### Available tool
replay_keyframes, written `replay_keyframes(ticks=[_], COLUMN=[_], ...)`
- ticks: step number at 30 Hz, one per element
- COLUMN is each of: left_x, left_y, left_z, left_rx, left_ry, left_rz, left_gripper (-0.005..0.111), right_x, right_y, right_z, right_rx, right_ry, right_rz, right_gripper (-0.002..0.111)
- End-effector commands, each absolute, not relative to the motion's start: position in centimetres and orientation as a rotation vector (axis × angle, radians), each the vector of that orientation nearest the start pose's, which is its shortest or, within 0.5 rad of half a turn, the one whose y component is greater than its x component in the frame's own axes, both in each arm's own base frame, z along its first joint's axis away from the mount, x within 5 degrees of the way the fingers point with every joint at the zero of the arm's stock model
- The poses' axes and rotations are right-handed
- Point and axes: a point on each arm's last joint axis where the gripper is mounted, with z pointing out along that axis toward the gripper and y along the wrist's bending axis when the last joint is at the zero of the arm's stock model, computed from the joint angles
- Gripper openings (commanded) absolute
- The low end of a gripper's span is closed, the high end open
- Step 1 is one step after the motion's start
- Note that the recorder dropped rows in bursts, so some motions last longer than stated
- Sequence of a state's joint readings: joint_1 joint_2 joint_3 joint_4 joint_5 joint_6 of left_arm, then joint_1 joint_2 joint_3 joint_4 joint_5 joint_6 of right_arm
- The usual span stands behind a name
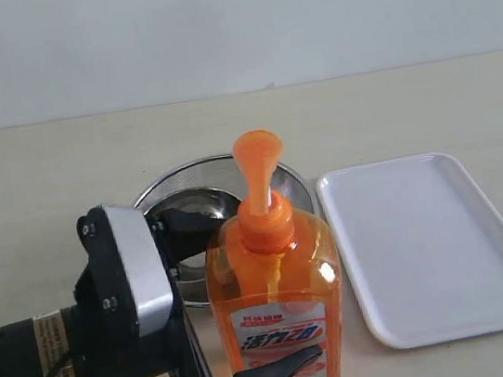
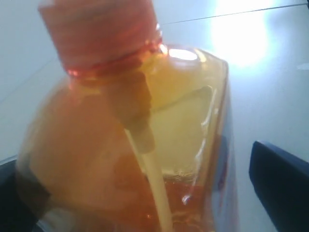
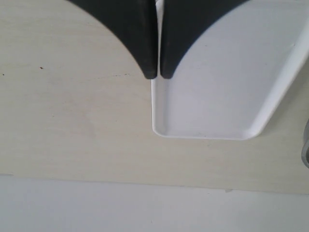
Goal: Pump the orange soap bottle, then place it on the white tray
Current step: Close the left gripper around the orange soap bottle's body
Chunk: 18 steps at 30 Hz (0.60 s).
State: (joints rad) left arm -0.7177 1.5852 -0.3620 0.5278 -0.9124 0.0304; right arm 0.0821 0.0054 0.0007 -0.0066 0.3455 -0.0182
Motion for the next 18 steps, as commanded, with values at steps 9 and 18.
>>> replay_keyframes(ticks=[9, 18], left_x=[17.5, 17.0], left_y=[-20.9, -21.0], left_z=[15.5, 15.3], left_rx=[1.221, 1.281], left_ry=[1.442, 1.433], left_rz=[-0.723, -0.749], left_gripper=[0.105, 0.054], right_x=[5.4, 5.4], right_y=[0.4, 0.4], right_z=[18.3, 18.3], right_rx=[-0.093, -0.093], right_ry=[1.815, 1.815], right_rz=[0.036, 0.036], right_gripper=[0.000, 0.000])
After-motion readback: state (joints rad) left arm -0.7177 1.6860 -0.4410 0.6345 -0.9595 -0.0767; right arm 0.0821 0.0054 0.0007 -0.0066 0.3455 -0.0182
